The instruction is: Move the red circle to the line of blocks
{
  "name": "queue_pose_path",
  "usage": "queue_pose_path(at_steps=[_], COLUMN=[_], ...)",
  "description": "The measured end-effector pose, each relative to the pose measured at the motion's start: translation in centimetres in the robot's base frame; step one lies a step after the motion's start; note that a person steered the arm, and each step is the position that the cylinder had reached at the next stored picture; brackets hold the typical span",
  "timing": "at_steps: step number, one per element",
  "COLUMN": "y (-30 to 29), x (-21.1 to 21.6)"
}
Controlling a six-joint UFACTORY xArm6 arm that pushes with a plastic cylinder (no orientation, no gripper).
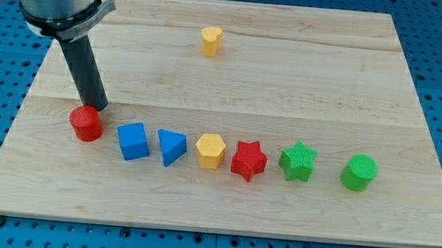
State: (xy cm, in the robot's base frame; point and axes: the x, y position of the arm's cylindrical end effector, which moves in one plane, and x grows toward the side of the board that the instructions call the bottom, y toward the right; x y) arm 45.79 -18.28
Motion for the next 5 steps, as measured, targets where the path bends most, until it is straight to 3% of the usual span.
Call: queue_pose_path(at_steps=[5], y=[0.2], x=[2.1])
